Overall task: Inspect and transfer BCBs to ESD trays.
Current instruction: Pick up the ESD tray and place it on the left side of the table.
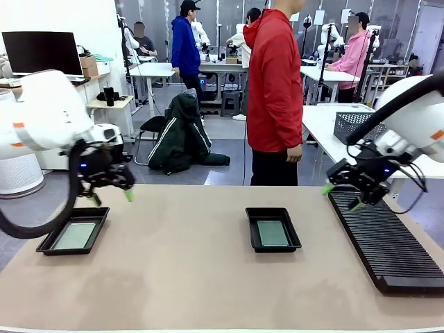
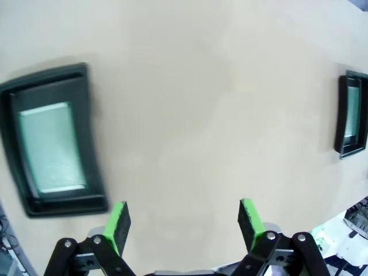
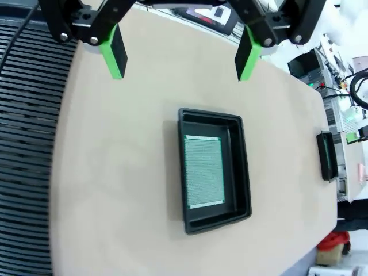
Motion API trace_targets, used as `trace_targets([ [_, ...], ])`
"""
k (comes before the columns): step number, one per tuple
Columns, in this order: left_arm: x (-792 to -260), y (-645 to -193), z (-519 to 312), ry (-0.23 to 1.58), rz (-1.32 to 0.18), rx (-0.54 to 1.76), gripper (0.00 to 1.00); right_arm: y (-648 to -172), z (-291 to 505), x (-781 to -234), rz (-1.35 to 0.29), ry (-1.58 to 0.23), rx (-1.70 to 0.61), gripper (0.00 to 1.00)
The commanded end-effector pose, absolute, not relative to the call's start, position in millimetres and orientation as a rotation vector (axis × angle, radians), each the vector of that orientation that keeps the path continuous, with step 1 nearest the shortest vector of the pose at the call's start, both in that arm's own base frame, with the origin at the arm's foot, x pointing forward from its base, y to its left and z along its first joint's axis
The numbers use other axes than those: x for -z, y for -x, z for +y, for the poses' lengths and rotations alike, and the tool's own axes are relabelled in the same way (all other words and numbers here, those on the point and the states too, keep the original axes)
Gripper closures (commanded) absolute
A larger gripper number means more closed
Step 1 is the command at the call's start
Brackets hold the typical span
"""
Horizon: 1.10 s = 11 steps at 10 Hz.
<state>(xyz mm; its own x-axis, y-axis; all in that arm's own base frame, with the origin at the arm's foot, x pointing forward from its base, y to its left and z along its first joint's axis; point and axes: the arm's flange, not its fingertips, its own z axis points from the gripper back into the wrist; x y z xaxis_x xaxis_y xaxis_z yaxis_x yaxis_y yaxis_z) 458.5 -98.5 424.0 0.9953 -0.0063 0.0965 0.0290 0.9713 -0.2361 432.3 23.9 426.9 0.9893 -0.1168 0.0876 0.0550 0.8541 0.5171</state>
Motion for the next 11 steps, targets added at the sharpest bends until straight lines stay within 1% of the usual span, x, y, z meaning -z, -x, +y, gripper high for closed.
trace_targets([
  [1, -426.7, -457.8, -156.4, 0.234, -0.11, -0.02, 0.0, -425.5, 4.7, -416.9, -0.131, -0.558, 0.057, 0.0],
  [2, -430.0, -458.6, -198.3, 0.234, -0.14, -0.022, 0.0, -425.1, -7.7, -412.1, -0.125, -0.573, 0.034, 0.0],
  [3, -432.2, -461.0, -240.2, 0.204, -0.157, -0.018, 0.0, -428.8, 8.2, -424.1, -0.126, -0.544, 0.083, 0.0],
  [5, -436.8, -470.2, -308.3, 0.176, -0.156, -0.007, 0.0, -428.8, 8.2, -424.1, -0.126, -0.544, 0.083, 0.0],
  [8, -414.6, -490.8, -389.3, 0.138, -0.14, -0.025, 0.0, -428.8, 8.2, -424.1, -0.126, -0.544, 0.083, 0.0],
  [11, -386.5, -498.8, -441.8, 0.091, -0.152, -0.004, 0.0, -428.8, 8.2, -424.1, -0.126, -0.544, 0.083, 0.0],
])
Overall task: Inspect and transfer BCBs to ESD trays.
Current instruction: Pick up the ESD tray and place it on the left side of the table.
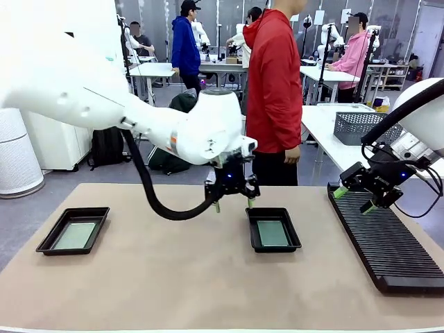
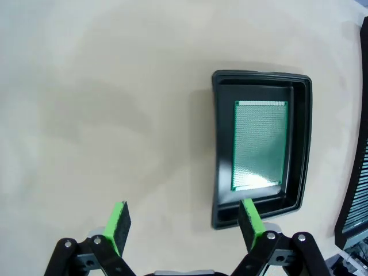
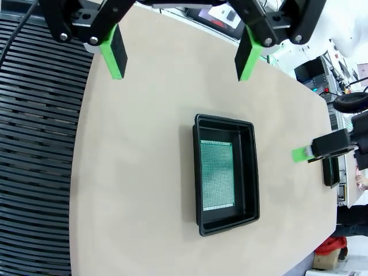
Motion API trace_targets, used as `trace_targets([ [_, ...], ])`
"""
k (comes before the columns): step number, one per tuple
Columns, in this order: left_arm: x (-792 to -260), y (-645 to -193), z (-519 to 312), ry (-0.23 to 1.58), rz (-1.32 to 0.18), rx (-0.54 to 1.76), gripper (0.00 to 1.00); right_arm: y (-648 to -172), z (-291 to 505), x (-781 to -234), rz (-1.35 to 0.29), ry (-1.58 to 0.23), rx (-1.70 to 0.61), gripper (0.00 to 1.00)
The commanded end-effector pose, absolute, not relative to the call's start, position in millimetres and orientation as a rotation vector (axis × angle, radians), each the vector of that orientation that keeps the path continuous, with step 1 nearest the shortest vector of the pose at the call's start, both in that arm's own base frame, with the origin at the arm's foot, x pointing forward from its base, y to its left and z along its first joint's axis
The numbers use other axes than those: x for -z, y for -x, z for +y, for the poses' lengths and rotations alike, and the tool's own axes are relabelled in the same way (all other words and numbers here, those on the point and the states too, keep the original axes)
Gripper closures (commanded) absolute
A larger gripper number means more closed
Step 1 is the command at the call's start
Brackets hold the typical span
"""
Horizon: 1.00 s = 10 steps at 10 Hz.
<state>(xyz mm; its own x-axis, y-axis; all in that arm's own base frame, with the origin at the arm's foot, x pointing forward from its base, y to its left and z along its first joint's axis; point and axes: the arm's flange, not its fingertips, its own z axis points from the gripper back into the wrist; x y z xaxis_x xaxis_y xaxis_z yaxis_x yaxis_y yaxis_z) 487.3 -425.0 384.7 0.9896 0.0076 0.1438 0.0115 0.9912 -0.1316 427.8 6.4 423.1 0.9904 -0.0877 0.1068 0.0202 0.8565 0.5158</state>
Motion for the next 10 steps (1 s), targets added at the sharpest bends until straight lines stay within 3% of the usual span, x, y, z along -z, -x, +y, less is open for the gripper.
trace_targets([
  [1, -376.8, -500.5, -452.6, 0.08, -0.156, -0.012, 0.0, -428.8, 8.2, -424.1, -0.126, -0.544, 0.083, 0.0],
  [10, -311.6, -510.4, -472.7, 0.029, -0.17, -0.006, 0.0, -428.8, 8.2, -424.1, -0.126, -0.544, 0.083, 0.0],
])
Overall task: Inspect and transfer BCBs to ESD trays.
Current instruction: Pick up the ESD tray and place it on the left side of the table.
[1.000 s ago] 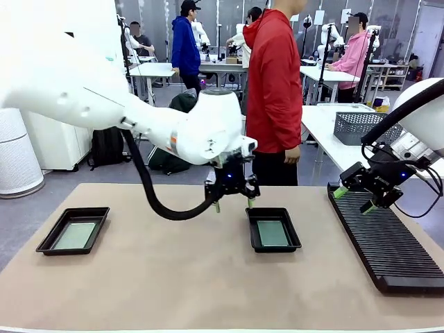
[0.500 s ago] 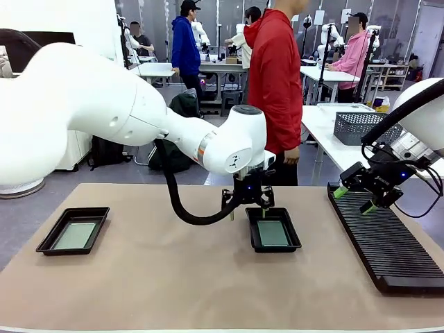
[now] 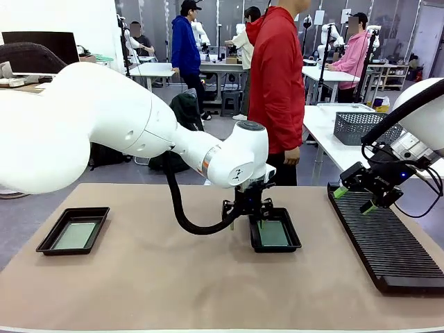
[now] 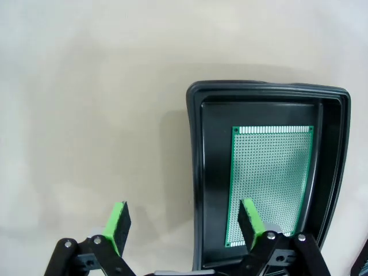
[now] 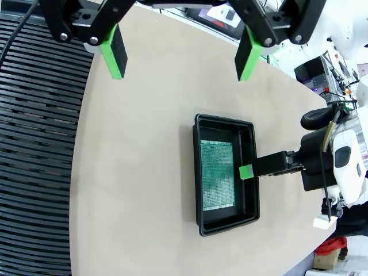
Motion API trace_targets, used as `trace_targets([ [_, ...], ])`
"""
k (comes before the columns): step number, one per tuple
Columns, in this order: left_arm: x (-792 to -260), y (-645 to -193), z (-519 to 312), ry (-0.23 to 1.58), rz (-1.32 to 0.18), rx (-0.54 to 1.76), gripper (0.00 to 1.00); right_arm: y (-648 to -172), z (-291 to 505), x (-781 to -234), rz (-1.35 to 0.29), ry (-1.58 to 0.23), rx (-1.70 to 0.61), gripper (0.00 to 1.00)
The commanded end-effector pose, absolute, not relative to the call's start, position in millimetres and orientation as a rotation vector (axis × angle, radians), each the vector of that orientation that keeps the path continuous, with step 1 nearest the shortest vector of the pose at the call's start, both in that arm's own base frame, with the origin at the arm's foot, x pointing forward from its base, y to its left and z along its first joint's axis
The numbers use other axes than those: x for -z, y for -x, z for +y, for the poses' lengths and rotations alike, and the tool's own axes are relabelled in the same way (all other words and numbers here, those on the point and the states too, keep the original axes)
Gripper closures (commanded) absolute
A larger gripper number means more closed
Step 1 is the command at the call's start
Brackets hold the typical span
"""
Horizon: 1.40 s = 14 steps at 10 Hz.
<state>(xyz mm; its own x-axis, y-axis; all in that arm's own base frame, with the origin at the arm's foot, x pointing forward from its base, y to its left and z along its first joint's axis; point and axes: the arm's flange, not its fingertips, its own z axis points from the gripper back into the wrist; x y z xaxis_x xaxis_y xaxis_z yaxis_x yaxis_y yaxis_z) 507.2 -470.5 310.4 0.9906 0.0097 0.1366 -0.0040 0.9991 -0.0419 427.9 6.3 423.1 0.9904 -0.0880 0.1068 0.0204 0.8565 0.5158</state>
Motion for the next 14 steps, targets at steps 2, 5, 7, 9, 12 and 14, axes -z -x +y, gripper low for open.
trace_targets([
  [2, -310.4, -507.2, -470.5, 0.042, -0.137, -0.007, 0.0, -428.8, 8.2, -424.1, -0.126, -0.544, 0.083, 0.0],
  [5, -310.4, -507.2, -470.5, 0.042, -0.137, -0.007, 0.0, -428.8, 8.2, -424.1, -0.126, -0.544, 0.083, 0.0],
  [7, -310.9, -507.6, -470.8, 0.042, -0.138, -0.006, 0.0, -428.8, 8.2, -424.1, -0.126, -0.544, 0.083, 0.0],
  [9, -312.6, -507.6, -476.3, 0.048, -0.133, 0.013, 0.05, -428.8, 8.2, -424.1, -0.126, -0.544, 0.083, 0.0],
  [12, -312.9, -509.2, -473.7, 0.066, -0.145, 0.016, 0.15, -428.8, 8.2, -424.1, -0.126, -0.544, 0.083, 0.0],
  [14, -311.2, -510.9, -472.3, 0.065, -0.145, 0.01, 0.24, -428.8, 8.2, -424.1, -0.126, -0.544, 0.083, 0.0],
])
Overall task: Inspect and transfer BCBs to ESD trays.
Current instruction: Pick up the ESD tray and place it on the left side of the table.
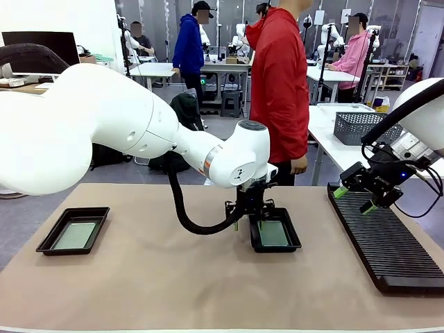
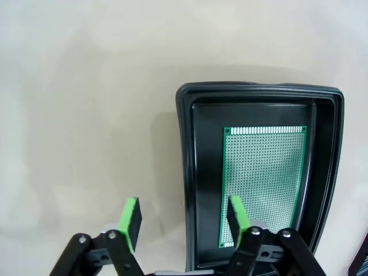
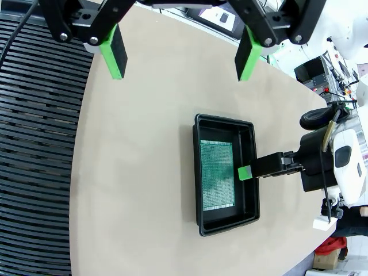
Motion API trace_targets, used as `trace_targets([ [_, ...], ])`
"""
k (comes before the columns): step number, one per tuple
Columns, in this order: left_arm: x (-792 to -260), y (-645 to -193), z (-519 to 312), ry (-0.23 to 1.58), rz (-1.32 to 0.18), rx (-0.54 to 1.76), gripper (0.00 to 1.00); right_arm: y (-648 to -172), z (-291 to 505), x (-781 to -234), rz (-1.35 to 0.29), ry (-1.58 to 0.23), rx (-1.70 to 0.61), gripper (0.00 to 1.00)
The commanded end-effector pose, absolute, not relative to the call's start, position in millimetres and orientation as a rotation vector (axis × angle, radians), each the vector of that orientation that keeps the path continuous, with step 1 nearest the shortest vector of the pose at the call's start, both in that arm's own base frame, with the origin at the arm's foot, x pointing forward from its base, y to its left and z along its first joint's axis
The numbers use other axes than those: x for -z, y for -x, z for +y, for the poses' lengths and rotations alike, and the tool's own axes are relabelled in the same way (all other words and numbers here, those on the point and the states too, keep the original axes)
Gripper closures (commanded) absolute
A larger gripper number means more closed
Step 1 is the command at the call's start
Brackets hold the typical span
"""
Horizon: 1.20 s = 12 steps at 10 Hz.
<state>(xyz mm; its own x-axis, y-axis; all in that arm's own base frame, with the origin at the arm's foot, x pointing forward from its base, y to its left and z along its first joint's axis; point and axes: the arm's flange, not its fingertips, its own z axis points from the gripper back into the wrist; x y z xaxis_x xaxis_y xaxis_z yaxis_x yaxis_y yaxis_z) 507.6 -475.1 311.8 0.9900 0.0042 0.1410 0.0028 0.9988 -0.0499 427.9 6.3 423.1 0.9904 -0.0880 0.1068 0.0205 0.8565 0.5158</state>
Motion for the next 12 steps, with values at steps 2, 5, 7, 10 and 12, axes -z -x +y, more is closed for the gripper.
trace_targets([
  [2, -310.9, -511.9, -468.2, 0.086, -0.151, 0.011, 0.34, -428.8, 8.2, -424.1, -0.126, -0.544, 0.083, 0.0],
  [5, -310.2, -516.4, -466.1, 0.081, -0.139, 0.012, 0.54, -428.8, 8.2, -424.1, -0.126, -0.544, 0.083, 0.0],
  [7, -309.5, -518.6, -464.9, 0.082, -0.131, 0.015, 0.69, -428.8, 8.2, -424.1, -0.126, -0.544, 0.083, 0.0],
  [10, -310.1, -521.3, -466.1, 0.085, -0.131, 0.016, 0.95, -428.8, 8.2, -424.1, -0.126, -0.544, 0.083, 0.0],
  [12, -310.2, -522.3, -466.7, 0.095, -0.132, 0.023, 1.0, -428.8, 8.2, -424.1, -0.126, -0.544, 0.083, 0.0],
])
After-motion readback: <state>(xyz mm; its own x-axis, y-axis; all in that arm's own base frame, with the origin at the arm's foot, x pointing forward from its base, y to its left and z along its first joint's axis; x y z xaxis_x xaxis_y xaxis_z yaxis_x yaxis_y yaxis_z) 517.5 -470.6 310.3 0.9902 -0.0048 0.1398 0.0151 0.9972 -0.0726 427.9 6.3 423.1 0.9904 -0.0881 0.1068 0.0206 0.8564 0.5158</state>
